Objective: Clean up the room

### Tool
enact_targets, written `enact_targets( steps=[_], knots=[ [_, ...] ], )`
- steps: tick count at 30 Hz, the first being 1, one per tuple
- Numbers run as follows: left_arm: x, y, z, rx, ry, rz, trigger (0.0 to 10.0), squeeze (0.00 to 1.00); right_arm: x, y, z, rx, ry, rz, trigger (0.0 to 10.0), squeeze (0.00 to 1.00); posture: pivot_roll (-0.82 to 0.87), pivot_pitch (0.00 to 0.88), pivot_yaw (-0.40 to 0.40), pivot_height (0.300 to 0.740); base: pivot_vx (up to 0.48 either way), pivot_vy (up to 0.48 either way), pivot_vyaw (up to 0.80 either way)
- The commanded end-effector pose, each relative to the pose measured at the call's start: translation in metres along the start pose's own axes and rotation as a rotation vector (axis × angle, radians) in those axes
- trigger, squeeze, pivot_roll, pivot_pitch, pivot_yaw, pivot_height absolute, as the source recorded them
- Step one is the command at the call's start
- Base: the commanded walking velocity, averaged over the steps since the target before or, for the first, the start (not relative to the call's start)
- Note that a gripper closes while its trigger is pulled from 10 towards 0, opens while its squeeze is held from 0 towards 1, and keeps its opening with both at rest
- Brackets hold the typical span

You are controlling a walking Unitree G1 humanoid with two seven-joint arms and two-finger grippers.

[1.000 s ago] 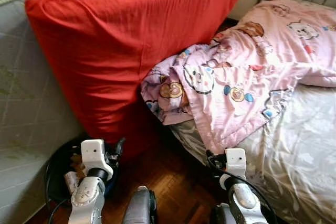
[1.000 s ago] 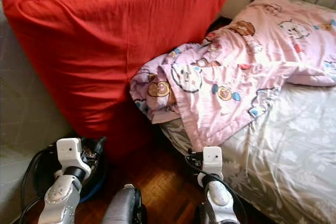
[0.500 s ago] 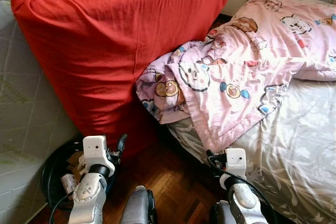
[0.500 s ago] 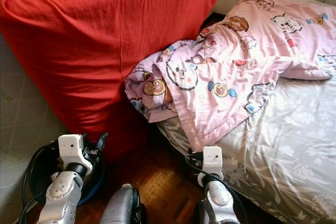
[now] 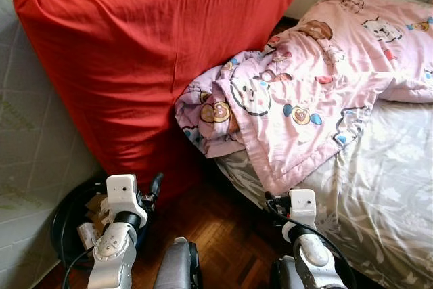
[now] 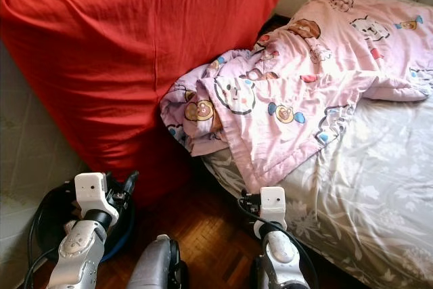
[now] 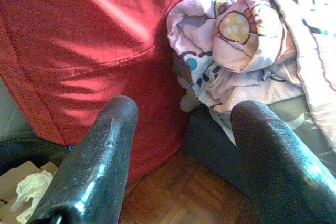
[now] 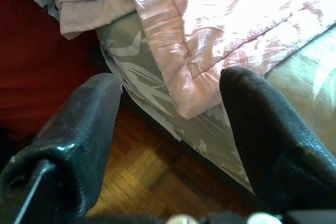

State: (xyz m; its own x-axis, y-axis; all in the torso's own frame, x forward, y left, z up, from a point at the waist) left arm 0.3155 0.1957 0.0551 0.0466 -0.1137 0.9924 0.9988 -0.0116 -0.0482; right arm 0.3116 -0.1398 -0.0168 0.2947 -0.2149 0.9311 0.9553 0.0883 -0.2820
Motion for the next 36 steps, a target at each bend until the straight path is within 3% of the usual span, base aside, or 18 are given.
enact_targets(
  steps=[1,24,36],
  knots=[
    [-0.005,-0.004,0.003,0.006,0.008,0.024,10.0,0.0,-0.007,-0.003,0.002,0.0,0.012,0.018,10.0,0.0,0.03,0.171,0.061,0.621,0.0,0.0,0.0],
    [-0.012,-0.005,0.006,0.014,0.031,0.072,10.0,0.0,-0.008,-0.003,0.004,0.006,-0.001,0.025,10.0,0.0,0.03,0.166,0.062,0.621,0.0,0.0,0.0],
    [-0.015,-0.004,0.007,0.004,0.04,0.084,10.0,0.0,-0.008,-0.003,0.011,0.044,-0.029,0.017,10.0,0.0,0.03,0.151,0.069,0.621,0.304,0.0,0.14]
  ],
)
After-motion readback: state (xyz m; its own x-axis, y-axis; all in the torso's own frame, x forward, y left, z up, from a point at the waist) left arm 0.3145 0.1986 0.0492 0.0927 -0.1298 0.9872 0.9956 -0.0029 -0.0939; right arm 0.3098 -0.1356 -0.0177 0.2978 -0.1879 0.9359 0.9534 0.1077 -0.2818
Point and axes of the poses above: a point about 5 cm out from each wrist's last joint towards the gripper, its own y axis pointing out of the wrist towards the gripper, its own x axis along the axis of the wrist's last joint, z = x × y, the point moved 4 cm from there along y, pointing out of the wrist towards the gripper, and after that the axes turned 11 degrees about y, right-handed, at the moved point
